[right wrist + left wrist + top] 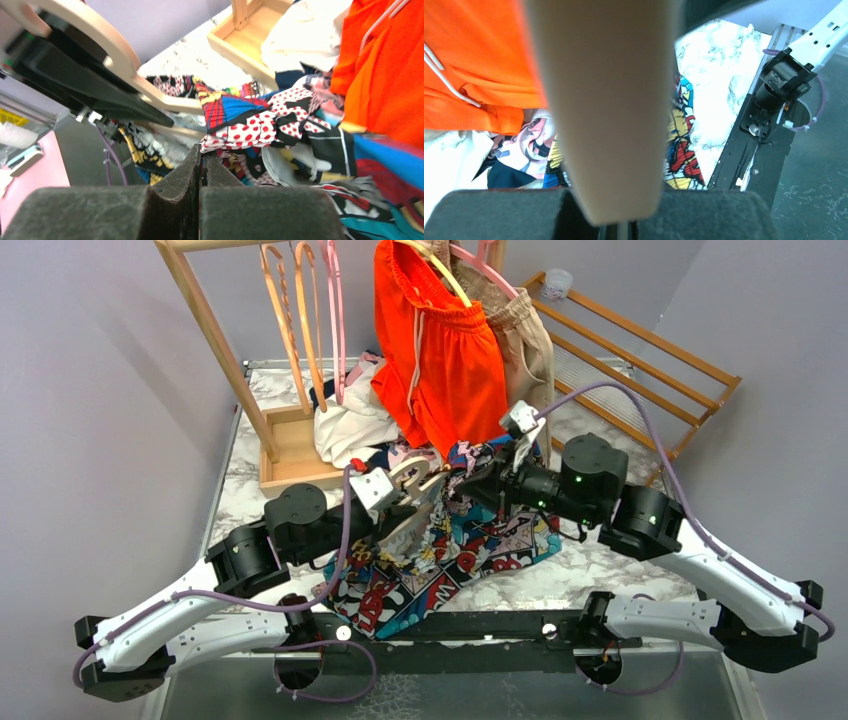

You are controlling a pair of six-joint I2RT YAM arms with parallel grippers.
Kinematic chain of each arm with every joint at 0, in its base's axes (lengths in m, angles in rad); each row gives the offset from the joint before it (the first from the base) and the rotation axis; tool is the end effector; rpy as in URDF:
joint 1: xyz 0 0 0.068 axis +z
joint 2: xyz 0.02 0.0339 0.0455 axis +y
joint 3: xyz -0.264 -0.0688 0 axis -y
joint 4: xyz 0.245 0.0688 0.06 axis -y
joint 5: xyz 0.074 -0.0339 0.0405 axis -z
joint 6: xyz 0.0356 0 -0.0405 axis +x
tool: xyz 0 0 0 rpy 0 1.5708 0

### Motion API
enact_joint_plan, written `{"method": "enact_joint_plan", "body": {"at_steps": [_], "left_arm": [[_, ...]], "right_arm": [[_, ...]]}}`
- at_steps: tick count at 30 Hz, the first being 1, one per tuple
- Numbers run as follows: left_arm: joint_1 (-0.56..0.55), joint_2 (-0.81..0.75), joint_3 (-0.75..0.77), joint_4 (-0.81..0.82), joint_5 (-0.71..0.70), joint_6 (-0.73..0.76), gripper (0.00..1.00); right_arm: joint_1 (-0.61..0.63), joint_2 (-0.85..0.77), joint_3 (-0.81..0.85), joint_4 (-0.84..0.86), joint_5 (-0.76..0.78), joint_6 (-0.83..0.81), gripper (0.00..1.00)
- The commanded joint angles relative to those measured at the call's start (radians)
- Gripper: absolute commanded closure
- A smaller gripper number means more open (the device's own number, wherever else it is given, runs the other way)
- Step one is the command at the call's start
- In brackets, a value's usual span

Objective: Place the shorts on the hanger
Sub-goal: Hang the shorts on the hanger.

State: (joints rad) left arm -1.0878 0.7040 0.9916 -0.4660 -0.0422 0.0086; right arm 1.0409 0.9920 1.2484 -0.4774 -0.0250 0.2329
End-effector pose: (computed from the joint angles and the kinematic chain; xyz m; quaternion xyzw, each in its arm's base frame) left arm 0.0684 -0.1273 0.3920 0.3882 0.6618 -0.3155 0.5584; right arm 0.1025 0.1767 0.4306 -0.3141 0.7148 0.3794 0.4965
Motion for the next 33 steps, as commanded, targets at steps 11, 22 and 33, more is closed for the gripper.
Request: {"method": "enact_joint_plan", "body": {"at_steps": [11,22,33], "left_arm": [[0.0,0.005,-0.004,0.003,0.17,-0.004,1.0],[0.0,-0.014,-0.007,0.003,0.205,-0.008,1.0],[0.0,-0.093,-0.046,0.033,0.177,-0.013,1.0]], "right_arm": [[0.002,0.074,0.271,-0.068,0.11,-0.076,0.99],[0.002,0.244,0.41,-0.203,-0.038,-0.09,0.81],[0.002,0.139,0.417,-0.267,0.005,-0.154,0.3]]}}
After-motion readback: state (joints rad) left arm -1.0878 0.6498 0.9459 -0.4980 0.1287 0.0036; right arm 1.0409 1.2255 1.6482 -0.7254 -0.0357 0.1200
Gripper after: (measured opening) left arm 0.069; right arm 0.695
